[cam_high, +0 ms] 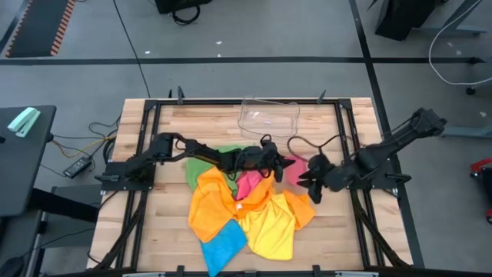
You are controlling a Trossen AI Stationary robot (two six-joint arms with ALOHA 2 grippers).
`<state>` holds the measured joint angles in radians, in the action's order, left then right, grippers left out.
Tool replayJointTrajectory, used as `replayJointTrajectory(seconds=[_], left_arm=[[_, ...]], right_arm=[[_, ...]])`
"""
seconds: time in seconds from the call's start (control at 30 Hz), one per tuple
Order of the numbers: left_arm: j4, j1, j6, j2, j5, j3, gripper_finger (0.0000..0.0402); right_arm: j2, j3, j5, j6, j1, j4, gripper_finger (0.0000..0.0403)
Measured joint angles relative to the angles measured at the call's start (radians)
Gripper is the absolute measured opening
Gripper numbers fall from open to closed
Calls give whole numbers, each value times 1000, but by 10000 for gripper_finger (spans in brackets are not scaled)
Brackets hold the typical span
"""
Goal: Fold microfiber towels
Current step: Fold the pink microfiber cloth
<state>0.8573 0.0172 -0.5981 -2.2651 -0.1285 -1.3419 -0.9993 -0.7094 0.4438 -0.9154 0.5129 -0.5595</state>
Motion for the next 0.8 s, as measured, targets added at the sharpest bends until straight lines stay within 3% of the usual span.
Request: replayJointTrajectory(seconds=[0.1, 0.2, 0.47, 0.6, 0.8], left_arm=[[-9, 11, -26, -25, -19, 0, 44], [-27, 17, -14, -30, -46, 0, 51], [-69, 18, 95, -29, -112, 0, 29], [-84, 18, 136, -29, -152, 0, 39], [-93, 18, 200, -29, -166, 0, 51]], right_arm=[[-47, 72, 3, -1, -19, 64, 123], [-80, 117, 74, -20, -45, 71, 104], [-167, 244, 101, 40, -139, 230, 50], [-204, 273, 94, 113, -169, 313, 45], [-238, 291, 64, 131, -235, 273, 44]])
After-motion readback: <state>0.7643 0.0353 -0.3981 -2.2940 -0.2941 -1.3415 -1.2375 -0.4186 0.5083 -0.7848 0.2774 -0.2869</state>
